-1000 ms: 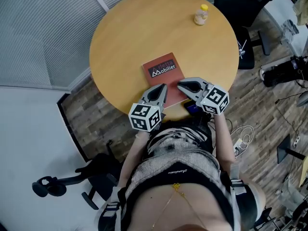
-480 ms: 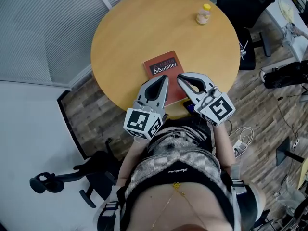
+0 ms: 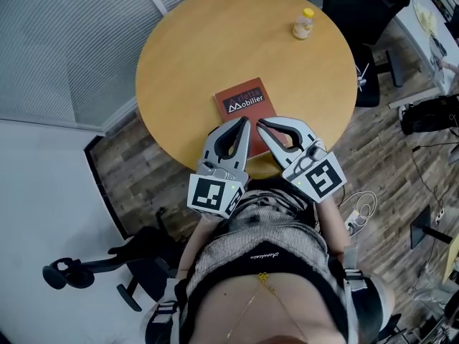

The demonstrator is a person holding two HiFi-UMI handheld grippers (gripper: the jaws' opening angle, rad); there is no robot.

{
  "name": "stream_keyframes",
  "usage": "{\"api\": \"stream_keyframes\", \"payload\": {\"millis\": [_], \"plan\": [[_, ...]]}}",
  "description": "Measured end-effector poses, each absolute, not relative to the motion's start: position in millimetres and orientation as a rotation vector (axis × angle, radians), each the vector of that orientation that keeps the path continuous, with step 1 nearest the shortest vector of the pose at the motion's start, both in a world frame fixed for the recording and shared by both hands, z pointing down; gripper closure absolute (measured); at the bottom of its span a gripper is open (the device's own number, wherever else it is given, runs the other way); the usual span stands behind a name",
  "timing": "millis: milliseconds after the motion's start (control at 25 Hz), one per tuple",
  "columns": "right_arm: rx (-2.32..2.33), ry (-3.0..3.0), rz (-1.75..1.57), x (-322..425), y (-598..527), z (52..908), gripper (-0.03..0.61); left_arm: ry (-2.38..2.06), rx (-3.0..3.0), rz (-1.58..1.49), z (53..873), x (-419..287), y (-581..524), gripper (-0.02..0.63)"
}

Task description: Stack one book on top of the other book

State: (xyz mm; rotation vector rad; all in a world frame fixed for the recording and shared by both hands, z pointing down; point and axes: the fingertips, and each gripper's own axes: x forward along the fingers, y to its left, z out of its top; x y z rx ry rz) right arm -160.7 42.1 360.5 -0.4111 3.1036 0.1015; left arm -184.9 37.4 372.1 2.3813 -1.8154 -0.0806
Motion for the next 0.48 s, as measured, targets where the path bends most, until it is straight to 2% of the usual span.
{"api": "stream_keyframes", "payload": {"millis": [480], "plan": [[-0.414, 3.12, 0.081, -161, 39, 365, 0.548, -1.79, 2.37, -0.038, 385, -179, 36, 0.592]]}}
